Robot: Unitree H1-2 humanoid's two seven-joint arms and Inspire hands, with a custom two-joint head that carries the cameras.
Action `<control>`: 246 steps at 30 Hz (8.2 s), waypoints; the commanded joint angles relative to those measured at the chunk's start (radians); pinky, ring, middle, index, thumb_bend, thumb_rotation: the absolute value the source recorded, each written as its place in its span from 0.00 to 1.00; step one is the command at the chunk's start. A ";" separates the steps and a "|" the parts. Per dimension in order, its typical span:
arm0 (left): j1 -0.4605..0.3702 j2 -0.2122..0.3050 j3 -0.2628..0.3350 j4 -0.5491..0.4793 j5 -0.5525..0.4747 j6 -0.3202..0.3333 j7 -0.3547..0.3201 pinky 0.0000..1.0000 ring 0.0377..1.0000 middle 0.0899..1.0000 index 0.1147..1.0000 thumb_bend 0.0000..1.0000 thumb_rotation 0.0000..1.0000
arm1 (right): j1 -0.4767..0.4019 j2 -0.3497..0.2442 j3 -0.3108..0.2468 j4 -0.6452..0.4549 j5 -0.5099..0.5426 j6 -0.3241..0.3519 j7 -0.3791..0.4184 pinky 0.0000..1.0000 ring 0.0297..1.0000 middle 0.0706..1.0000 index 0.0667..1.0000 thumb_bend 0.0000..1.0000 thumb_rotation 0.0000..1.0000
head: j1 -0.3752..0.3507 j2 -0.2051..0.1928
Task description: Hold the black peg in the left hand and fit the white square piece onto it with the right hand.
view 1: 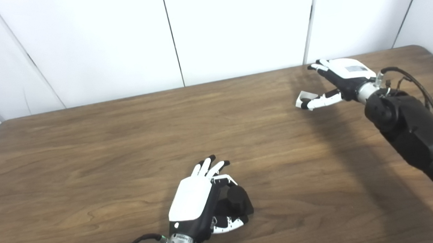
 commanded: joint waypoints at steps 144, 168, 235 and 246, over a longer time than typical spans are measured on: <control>-0.007 -0.034 0.005 -0.004 0.020 0.045 -0.026 1.00 1.00 0.92 0.42 0.52 0.07 | -0.205 0.037 0.092 0.241 -0.072 -0.051 0.026 1.00 1.00 0.97 0.57 0.84 0.32 | -0.011 0.055; -0.004 -0.039 0.000 -0.006 0.028 0.049 -0.027 1.00 1.00 0.91 0.42 0.52 0.07 | -0.196 0.031 0.098 0.234 -0.072 -0.060 0.014 1.00 1.00 0.95 0.45 0.52 0.15 | -0.014 0.059; -0.067 -0.079 -0.008 0.070 0.057 0.064 0.002 1.00 1.00 0.92 0.42 0.52 0.07 | -0.055 -0.017 0.071 -0.226 -0.135 -0.205 0.117 1.00 1.00 0.93 0.46 0.52 0.15 | 0.139 0.171; -0.079 -0.078 -0.005 0.066 0.050 0.087 -0.011 1.00 1.00 0.92 0.42 0.52 0.07 | -0.038 -0.007 0.053 -0.343 -0.129 -0.214 0.197 1.00 1.00 0.92 0.46 0.52 0.15 | 0.133 0.190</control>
